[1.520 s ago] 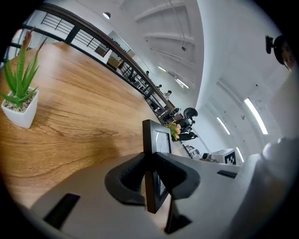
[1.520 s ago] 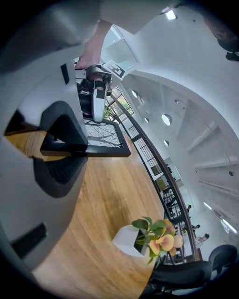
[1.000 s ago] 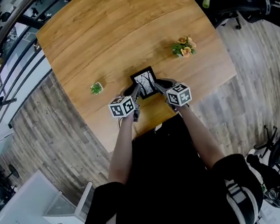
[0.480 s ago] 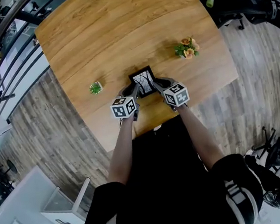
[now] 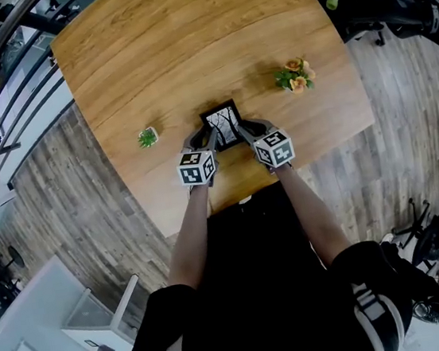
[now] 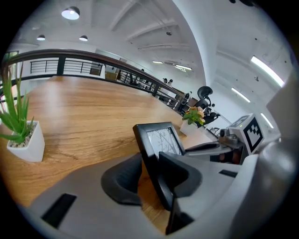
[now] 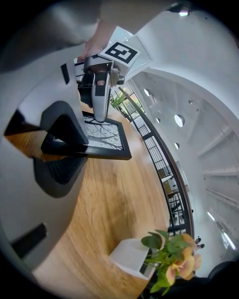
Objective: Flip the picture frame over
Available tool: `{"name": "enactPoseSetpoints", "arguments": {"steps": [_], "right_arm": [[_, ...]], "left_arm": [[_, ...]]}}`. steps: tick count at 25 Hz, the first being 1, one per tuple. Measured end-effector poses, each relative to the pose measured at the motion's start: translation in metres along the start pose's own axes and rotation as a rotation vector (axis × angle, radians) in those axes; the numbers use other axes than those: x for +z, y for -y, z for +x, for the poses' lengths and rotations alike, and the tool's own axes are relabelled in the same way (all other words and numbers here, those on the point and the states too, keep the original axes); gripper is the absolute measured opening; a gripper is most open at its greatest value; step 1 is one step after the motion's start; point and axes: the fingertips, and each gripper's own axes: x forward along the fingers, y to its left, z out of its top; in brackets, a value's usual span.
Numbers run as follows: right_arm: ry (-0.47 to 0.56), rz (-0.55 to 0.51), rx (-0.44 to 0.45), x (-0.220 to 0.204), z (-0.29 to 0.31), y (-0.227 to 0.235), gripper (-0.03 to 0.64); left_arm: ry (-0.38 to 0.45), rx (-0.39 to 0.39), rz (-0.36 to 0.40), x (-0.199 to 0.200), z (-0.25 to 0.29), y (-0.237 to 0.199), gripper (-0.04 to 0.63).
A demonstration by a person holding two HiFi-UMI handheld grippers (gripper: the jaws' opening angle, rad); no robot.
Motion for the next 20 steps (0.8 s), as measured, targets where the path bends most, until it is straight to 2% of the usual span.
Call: {"name": "enactPoseSetpoints", "arguments": {"steps": [4,14,20], "right_arm": [[-0.013,-0.021,-0.017,-0.001,0.003,0.002,0.093],[-0.048,-0.079,-0.032,-0.002,0.009,0.005,0.097],[-0.062,-0.106,-0.051,-0.003,0.013,0.005,0.098]], "left_arm": [[-0.009,0.034,0.042,-0.002,0.005,-0.003,0.120],[-0.031,0.060,0.051,-0.006,0.014,-0.009,0.121],[-0.045,0.091,0.115,-0.008,0.017,-0.011,0.126]]}}
